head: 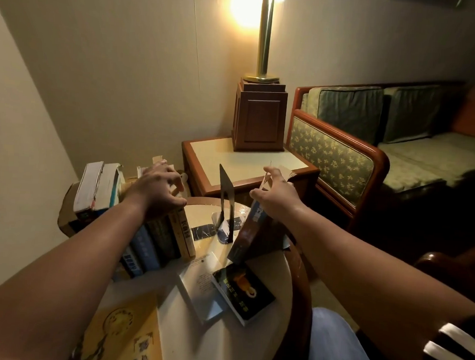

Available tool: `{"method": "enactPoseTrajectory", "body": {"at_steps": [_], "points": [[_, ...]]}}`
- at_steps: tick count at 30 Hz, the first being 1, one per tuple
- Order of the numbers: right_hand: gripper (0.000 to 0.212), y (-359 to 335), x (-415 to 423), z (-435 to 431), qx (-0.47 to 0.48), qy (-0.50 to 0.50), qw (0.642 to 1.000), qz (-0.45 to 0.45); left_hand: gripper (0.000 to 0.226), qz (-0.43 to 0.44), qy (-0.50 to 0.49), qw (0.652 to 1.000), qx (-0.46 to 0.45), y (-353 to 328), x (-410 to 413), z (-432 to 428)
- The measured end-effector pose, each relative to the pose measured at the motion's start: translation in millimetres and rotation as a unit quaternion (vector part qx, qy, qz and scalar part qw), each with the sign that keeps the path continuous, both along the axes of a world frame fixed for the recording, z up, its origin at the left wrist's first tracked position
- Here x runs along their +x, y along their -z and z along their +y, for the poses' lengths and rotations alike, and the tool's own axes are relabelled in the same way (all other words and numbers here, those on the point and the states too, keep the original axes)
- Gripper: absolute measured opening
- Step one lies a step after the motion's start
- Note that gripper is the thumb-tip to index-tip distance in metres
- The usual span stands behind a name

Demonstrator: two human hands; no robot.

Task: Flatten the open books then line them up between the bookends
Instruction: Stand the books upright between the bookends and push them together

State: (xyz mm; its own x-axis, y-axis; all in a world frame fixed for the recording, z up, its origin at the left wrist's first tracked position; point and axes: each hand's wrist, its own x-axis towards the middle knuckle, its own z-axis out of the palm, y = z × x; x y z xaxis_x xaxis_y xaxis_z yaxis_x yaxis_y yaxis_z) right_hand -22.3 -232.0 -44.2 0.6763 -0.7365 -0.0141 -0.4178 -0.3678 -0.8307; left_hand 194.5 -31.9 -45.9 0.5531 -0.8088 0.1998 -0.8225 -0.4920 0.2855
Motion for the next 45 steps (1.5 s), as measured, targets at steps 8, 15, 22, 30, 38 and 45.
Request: {"method": "enactPoseTrajectory", "body": {"at_steps": [8,15,22,30,38,45], "points": [[0.015,5,-15,-3,-0.019,-0.017,0.999,-0.039,0.027,-0.002,0.003,1.000,-0.008,-1,-2,0],[0.011,-16,-34,-4,-0.056,-0.027,0.995,-0.075,0.025,0.009,0.010,1.000,0.005,-4,0,0],[0.024,-58,-34,-7,-0.205,-0.067,0.968,-0.128,0.025,-0.005,0.001,1.000,0.009,-6,-6,1],[0.028,-111,-19,2,-0.368,-0.094,0.901,-0.208,0.042,-0.020,-0.006,0.999,0.037,-9,-7,-1],[0.026,-151,3,15,-0.341,-0.083,0.898,-0.267,0.026,-0.014,-0.011,1.000,0.025,-13,-13,1],[0.028,-119,43,22,-0.325,-0.133,0.896,-0.270,0.049,-0.016,-0.022,1.000,0.015,-12,-15,2]]}}
